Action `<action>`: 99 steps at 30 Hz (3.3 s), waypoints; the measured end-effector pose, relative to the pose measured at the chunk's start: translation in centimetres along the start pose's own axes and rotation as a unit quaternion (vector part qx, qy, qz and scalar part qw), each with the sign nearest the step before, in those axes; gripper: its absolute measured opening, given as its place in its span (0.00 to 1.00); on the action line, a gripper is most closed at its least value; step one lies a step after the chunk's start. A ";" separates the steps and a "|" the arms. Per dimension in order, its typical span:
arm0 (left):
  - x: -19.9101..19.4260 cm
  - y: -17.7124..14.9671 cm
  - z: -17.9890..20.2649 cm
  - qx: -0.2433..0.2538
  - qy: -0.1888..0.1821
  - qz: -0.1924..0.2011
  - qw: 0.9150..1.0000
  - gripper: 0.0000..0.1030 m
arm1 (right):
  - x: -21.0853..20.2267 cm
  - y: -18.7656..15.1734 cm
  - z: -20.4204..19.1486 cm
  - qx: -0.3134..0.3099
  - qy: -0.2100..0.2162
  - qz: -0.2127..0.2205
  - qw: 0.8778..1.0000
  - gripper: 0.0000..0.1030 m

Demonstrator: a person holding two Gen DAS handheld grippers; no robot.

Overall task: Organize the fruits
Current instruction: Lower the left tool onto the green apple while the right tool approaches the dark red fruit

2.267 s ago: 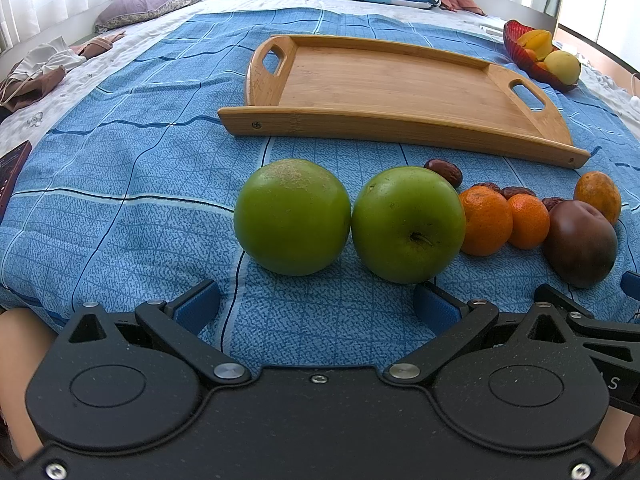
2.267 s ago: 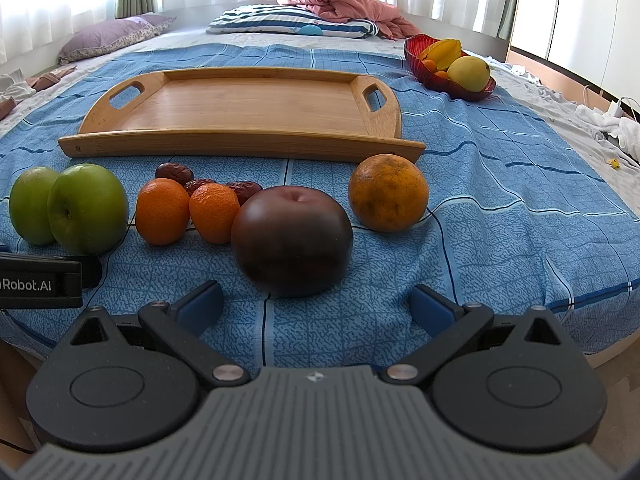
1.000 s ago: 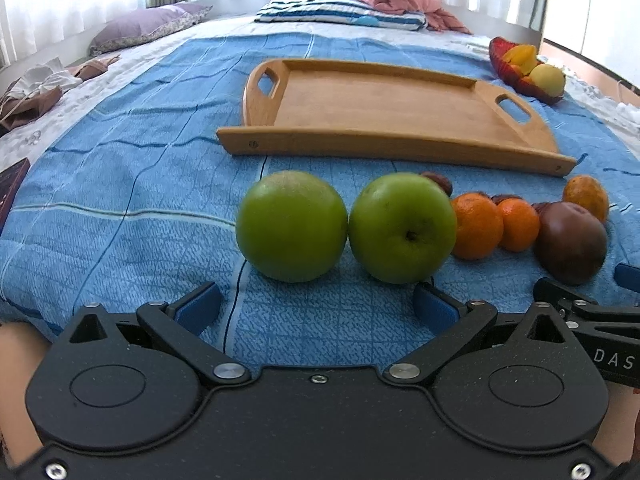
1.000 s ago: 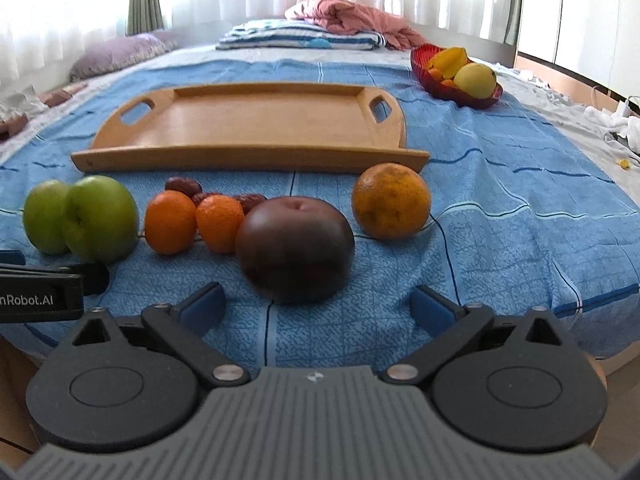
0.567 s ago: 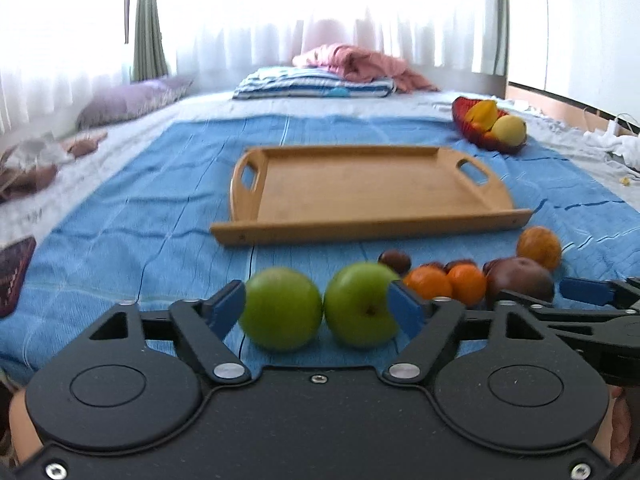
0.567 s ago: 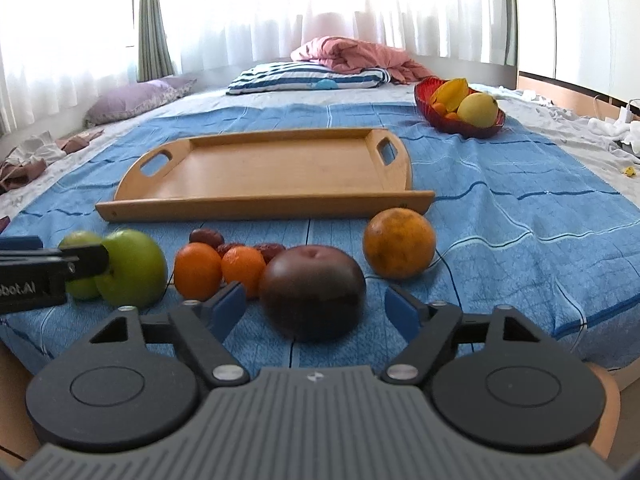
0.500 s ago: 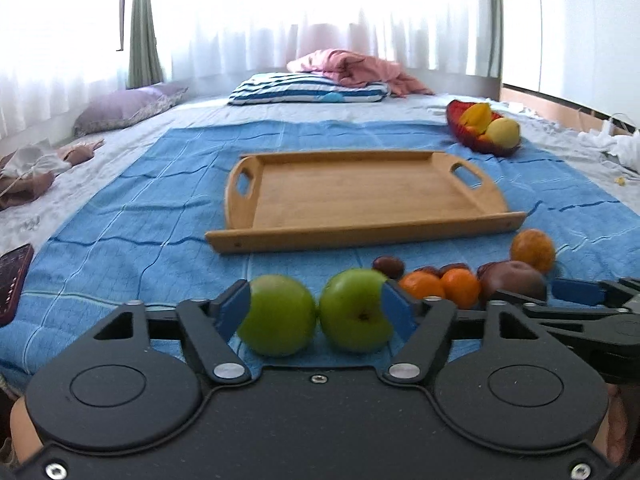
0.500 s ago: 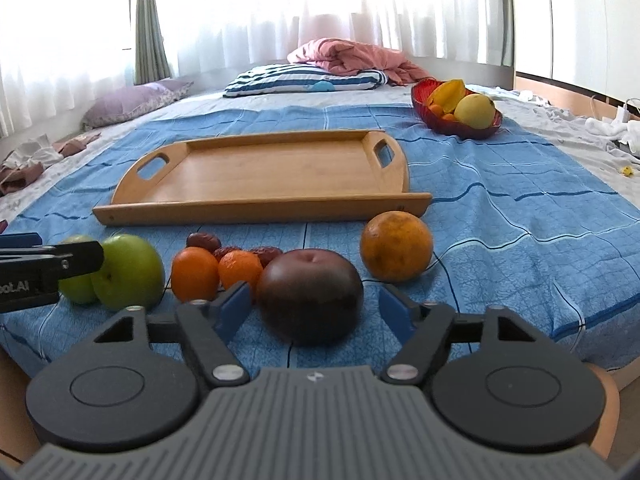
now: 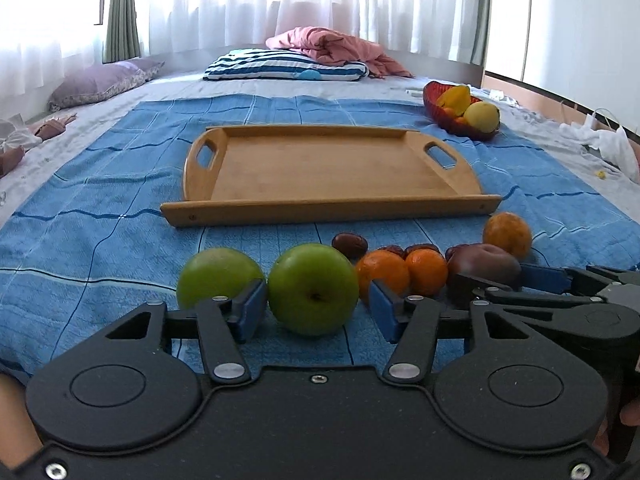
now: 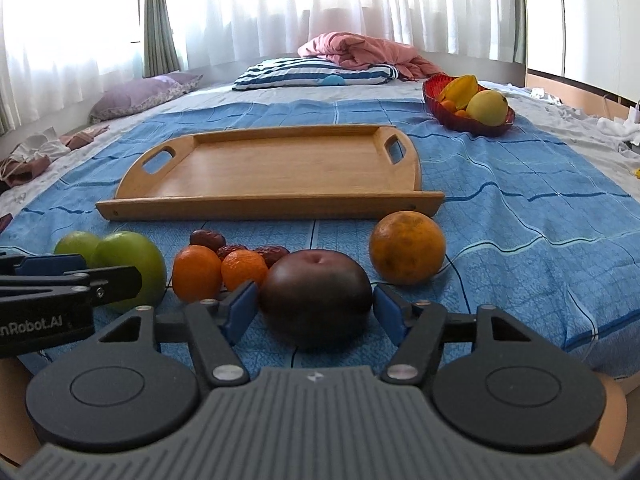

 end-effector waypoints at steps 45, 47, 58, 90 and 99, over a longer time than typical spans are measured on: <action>1.4 -0.9 1.1 0.006 0.029 0.015 0.999 0.58 | -1.0 -1.0 0.6 -0.004 -0.005 0.022 1.000 0.67; 1.6 -0.9 1.3 0.003 0.031 0.018 0.999 0.60 | -1.0 -0.9 0.6 -0.004 -0.004 0.023 1.000 0.67; 2.1 -0.9 1.6 -0.011 0.048 0.046 0.998 0.52 | -0.9 -1.1 0.8 -0.009 -0.010 0.027 1.000 0.83; 1.9 -2.5 1.0 -0.033 0.032 0.058 0.997 0.59 | 0.4 -1.7 0.7 -0.028 -0.008 0.013 0.999 0.80; 2.1 -2.4 1.1 -0.018 0.038 0.060 0.997 0.54 | 0.3 -1.9 0.5 -0.027 -0.012 0.019 0.999 0.79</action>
Point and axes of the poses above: each gripper's, at about its wrist camera, not at the fingertips, and x roughly the way its jaws point, z to its right, y to its top, the point moved 2 cm from there along x, roughly the way its jaws point, and after that the axes turned 1 degree about -y, right-handed, at the moved point
